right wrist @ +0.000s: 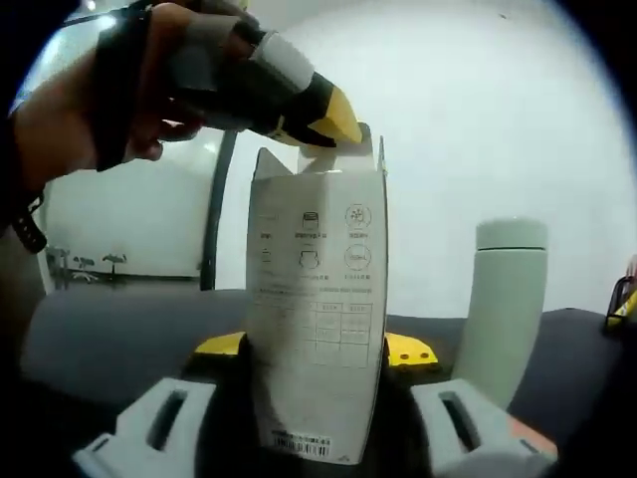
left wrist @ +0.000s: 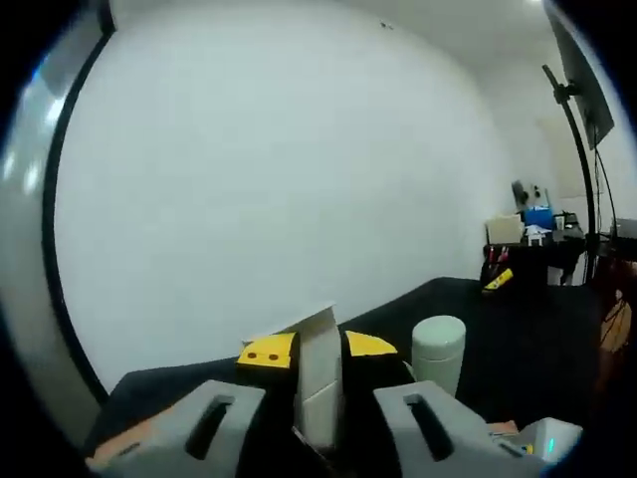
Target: Assemble the cup parts correctly, then place the assembled cup into the box.
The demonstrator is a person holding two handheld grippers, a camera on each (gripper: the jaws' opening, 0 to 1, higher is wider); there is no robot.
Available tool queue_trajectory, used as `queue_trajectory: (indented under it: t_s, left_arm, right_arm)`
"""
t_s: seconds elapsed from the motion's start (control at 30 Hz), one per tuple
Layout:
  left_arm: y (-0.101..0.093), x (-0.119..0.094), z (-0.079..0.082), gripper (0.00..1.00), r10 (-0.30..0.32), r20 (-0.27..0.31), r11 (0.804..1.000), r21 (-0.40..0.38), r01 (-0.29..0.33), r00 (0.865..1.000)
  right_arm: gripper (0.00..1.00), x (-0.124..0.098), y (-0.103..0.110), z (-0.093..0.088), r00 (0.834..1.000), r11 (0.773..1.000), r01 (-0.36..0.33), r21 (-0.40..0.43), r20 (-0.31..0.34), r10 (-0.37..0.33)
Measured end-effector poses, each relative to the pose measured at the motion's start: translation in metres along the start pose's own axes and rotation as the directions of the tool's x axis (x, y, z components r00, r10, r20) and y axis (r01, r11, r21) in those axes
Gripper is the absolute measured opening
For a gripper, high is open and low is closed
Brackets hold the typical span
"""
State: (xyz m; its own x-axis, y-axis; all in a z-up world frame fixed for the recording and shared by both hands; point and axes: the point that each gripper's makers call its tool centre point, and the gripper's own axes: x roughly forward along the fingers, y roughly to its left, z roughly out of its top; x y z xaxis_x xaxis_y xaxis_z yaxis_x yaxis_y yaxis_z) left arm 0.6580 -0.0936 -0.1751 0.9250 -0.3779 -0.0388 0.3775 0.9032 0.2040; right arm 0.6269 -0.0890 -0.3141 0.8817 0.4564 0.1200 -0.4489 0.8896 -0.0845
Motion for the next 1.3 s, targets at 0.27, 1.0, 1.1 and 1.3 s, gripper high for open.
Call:
queue_trajectory:
  t_s: [0.27,1.0,1.1,1.3]
  left_arm:
    - [0.003,0.018,-0.016,0.22,0.001,-0.108,1.0,0.0,-0.001,0.994]
    - [0.019,-0.02,0.043,0.25,-0.091,0.114,0.968,-0.223,0.115,0.989]
    - [0.016,-0.05,0.056,0.32,-0.15,0.192,0.957,-0.217,0.191,0.97]
    - [0.026,-0.066,0.009,0.59,-0.204,0.131,0.961,-0.163,0.224,0.97]
  right_arm:
    - [0.48,-0.002,-0.001,0.0,1.0,1.0,0.002,0.004,0.001,-0.002]
    - [0.48,-0.003,0.0,0.0,1.0,1.0,0.001,0.014,0.002,-0.001]
    - [0.48,-0.003,0.0,0.0,1.0,1.0,-0.004,0.015,0.001,0.004]
    - [0.49,-0.001,-0.001,0.001,1.0,1.0,-0.024,0.019,-0.013,0.024]
